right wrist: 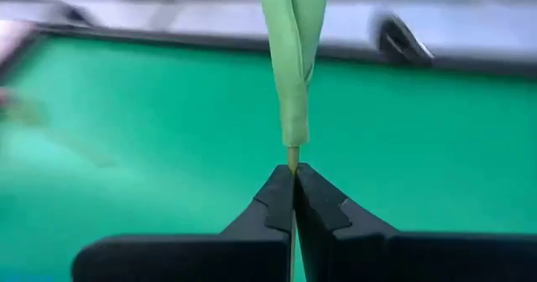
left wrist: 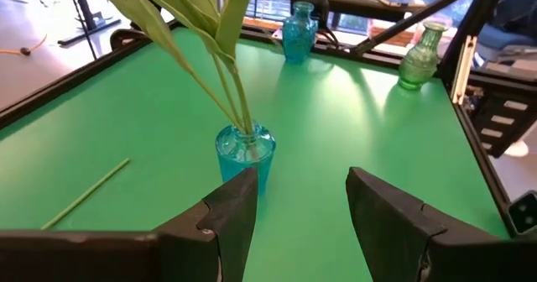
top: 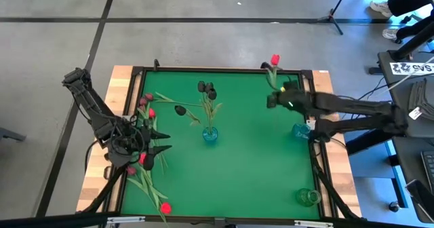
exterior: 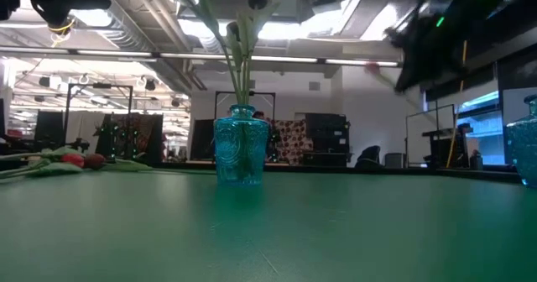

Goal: Sort flowers into vase by color
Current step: Put the red flower into the right blue vase

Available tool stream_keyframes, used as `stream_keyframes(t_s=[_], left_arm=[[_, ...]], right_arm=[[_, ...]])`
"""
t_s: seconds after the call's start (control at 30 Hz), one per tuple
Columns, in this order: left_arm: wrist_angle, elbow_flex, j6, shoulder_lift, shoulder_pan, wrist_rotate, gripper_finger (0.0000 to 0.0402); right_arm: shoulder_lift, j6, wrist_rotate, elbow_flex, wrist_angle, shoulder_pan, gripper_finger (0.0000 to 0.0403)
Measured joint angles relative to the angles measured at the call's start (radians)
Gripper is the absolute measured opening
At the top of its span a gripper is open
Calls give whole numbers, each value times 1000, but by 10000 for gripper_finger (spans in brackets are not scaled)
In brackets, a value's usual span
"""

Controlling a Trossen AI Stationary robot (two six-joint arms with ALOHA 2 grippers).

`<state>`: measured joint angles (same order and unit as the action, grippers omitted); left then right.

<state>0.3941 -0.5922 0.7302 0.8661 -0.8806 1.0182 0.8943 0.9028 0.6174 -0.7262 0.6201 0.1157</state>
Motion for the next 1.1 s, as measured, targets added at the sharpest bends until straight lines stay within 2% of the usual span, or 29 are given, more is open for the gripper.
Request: stream_keyframes(t_s=[0.1,0.2,0.33,0.4,0.53,0.67,0.8,0.97,1.1], left_arm=[[-8,0,0,0,0,25,180],[-20,0,0,0,0,47,180],[-55,0,0,0,0,64,180],[-68,0,0,0,1,73,180],[-95,0,0,0,1,79,180],[-111,0,0,0,1,110,180],[-129,0,0,0,1,125,180],[-158,0,0,0,1,150,180],[-168,0,0,0,1,178,180]], right_arm=[[-64,-99,126,-1,-36,-234,2],[-107,-206,191,-1,-58,-408,1],[-172,-264,300,-1,-32,-542,1],[-223,-308,303,-1,-12,-586,1],[-323,-383,240,-2,36,-645,1],[-442,-411,308,-2,123,-662,1],[-547,-481,300,-3,146,-659,1],[-675,-542,174,-74,183,-659,1],[-747,-544,127,-93,253,-659,1]])
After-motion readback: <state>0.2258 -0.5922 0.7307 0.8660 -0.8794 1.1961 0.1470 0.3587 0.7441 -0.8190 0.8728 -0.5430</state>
